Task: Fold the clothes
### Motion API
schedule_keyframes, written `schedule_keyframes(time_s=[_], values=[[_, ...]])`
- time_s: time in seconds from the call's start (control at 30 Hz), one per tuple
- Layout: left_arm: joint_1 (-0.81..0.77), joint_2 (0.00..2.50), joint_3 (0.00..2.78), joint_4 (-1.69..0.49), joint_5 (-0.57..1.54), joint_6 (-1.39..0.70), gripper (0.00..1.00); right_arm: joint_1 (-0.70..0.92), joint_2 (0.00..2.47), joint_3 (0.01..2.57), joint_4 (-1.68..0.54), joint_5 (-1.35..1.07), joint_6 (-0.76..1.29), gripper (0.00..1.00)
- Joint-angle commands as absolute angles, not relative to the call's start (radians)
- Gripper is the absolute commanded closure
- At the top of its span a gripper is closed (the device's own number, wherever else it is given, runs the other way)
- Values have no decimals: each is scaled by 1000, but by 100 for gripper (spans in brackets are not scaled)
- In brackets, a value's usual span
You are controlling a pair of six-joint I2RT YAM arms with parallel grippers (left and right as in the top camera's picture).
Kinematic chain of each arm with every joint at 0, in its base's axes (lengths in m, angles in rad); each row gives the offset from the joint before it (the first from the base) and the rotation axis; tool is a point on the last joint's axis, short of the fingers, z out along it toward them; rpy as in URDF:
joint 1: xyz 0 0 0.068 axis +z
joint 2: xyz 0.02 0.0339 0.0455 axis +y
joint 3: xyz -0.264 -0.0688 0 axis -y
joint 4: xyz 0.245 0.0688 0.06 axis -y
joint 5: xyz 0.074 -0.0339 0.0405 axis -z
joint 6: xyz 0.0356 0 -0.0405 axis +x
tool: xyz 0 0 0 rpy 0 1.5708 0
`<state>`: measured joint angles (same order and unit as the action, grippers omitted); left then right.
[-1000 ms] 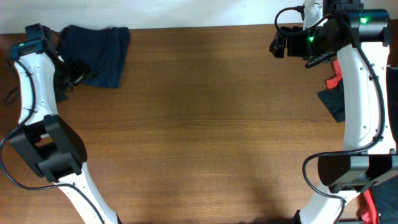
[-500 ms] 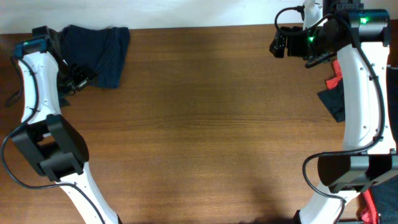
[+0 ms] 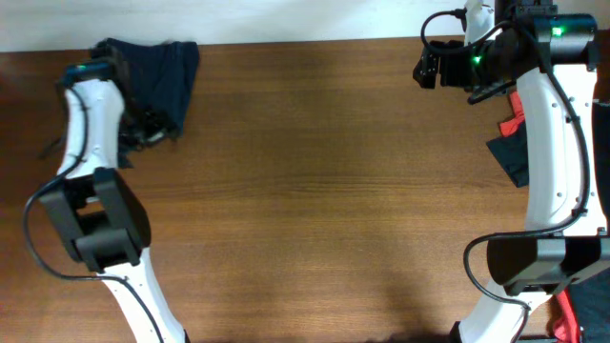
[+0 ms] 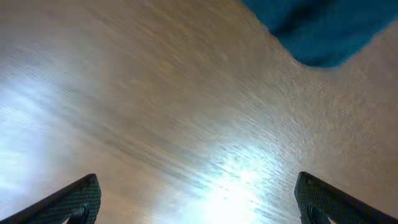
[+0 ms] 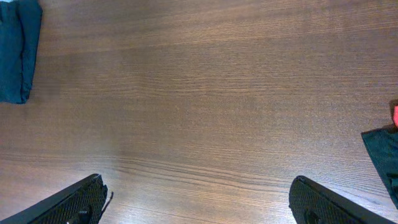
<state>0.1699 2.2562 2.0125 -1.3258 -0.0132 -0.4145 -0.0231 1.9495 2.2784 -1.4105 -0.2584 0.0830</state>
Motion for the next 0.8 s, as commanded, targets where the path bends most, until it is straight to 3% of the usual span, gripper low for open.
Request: schedule_keyframes(time_s=[0.0, 0.33, 0.77], values=[[67, 2257, 1888, -1267, -16, -410, 1, -33, 1936, 2278, -1411, -250, 86, 1], [-144, 2257, 1768, -1155, -94, -410, 1, -33, 1936, 2278, -1411, -250, 86, 1], [-148, 2257, 1768, -1133, -75, -421, 1, -33, 1936, 2278, -1411, -250, 86, 1]])
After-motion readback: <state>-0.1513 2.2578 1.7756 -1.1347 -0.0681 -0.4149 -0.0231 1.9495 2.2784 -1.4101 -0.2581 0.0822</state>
